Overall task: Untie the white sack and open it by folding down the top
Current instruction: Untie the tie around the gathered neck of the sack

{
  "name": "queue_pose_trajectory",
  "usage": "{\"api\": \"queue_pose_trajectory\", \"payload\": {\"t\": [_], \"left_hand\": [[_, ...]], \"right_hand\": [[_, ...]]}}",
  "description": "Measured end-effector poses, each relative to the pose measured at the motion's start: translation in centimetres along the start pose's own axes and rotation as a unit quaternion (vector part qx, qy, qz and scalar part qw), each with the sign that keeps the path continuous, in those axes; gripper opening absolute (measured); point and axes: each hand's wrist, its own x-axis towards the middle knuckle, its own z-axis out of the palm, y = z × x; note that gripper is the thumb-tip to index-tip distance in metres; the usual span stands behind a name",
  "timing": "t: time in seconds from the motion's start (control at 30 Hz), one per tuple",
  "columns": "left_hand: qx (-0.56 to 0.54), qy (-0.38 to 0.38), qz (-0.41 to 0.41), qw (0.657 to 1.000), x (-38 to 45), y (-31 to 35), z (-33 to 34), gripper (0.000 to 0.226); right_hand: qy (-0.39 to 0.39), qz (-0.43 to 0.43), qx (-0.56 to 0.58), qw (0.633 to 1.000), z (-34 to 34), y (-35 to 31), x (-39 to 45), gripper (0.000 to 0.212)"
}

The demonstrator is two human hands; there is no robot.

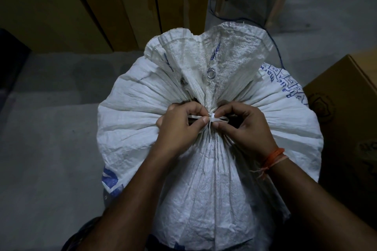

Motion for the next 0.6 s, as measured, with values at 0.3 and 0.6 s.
{"api": "queue_pose_trajectory", "payload": {"t": [0.3,0.6], "left_hand": [[-0.002,0.013,-0.004,1.000,0.04,-0.59,-0.67,0.023],[-0.008,0.009,-0.014,1.000,0.20,-0.51,-0.41,0.020]], "right_hand": [[0.000,0.023,0.050,0.998,-0.01,0.34,0.16,0.015],[0.002,0.033,0.073,0.997,0.19,0.51,0.31,0.014]]}}
